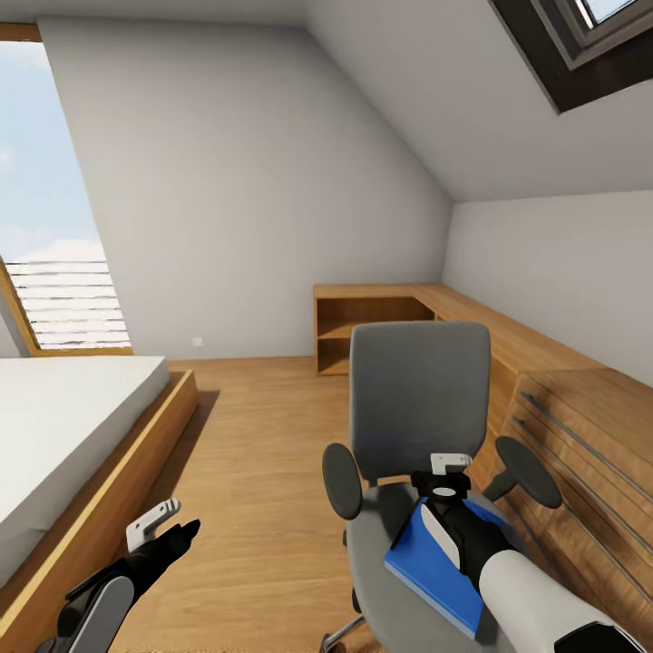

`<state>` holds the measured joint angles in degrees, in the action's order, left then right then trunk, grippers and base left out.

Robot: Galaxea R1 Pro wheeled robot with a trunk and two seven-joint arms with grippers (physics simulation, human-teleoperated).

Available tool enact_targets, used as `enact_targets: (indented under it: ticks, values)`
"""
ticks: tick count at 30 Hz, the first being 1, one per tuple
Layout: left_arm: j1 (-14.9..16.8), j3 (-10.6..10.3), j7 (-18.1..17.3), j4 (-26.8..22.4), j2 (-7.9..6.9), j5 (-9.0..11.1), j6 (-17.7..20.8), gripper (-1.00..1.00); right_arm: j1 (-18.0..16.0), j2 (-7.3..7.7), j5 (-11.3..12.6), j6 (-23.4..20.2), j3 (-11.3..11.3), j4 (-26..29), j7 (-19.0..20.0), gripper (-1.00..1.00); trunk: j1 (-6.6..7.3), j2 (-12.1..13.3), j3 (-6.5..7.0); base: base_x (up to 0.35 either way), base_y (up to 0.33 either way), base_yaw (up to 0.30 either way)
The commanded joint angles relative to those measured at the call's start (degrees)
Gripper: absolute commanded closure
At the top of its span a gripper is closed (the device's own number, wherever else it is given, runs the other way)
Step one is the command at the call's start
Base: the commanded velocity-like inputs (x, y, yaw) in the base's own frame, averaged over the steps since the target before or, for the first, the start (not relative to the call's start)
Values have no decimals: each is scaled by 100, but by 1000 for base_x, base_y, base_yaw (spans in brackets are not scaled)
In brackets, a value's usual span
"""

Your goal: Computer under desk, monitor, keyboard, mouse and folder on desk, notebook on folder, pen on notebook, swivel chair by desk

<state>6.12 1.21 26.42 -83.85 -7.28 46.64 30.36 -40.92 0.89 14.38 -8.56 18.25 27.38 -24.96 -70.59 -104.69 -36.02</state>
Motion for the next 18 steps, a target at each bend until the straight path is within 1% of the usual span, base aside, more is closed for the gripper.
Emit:
enact_targets:
  ticks: [1, 18]
  values:
    - [4, 0, 48, -8, -1, 63, 14, -100, -4, 8, 29, -43, 48, 13, -44, -100, 1, -3, -15, 0, 0, 0]
    - [4, 2, 39, 1, -10, 70, 14, -100, -4, 16, 29, -49, 47, 13, -44, -100, 1, -3, -166, 0, 0, 0]
